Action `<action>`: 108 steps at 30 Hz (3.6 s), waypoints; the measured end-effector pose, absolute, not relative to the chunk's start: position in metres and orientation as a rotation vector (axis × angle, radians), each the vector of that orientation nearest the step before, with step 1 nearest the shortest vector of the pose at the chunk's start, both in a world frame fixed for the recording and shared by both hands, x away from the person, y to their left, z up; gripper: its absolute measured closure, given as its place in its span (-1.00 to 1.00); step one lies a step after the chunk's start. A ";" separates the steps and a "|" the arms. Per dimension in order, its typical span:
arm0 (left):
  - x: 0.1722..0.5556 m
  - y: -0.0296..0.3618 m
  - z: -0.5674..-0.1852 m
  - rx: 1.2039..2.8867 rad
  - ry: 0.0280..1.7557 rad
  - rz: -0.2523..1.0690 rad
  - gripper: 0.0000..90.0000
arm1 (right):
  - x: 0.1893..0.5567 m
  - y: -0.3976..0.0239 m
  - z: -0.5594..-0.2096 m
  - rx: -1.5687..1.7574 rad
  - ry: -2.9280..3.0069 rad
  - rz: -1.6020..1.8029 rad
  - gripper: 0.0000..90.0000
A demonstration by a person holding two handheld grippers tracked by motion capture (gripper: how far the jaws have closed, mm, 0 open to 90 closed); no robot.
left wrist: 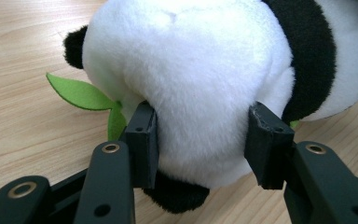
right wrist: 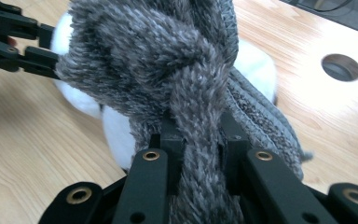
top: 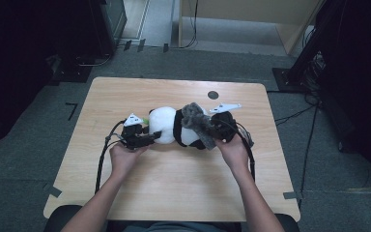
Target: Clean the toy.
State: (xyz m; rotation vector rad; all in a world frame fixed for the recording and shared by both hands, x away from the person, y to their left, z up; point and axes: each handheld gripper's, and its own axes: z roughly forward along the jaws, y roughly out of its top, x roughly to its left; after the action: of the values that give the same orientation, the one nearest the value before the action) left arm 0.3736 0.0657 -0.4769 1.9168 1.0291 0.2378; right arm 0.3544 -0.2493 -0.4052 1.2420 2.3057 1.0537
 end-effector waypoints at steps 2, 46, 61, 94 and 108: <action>0.374 0.066 -0.477 1.918 1.029 0.238 0.15 | 0.353 -0.258 -0.410 1.270 2.285 1.061 0.73; 0.371 0.065 -0.476 1.905 1.028 0.254 0.17 | 0.390 -0.139 -0.412 1.082 2.434 1.094 0.75; 0.373 0.066 -0.476 1.910 1.022 0.239 0.18 | 0.368 -0.206 -0.398 1.150 2.338 1.077 0.75; 0.373 0.067 -0.475 1.916 1.015 0.242 0.19 | 0.355 -0.183 -0.397 1.114 2.361 1.228 0.75; 0.372 0.067 -0.475 1.928 1.025 0.230 0.20 | 0.364 -0.147 -0.433 1.037 2.441 1.186 0.76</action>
State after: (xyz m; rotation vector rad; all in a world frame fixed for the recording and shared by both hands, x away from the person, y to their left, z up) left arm 0.3724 0.0665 -0.4753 1.9278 1.0247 0.2300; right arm 0.3636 -0.1472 -0.4328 1.0366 2.4408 1.1864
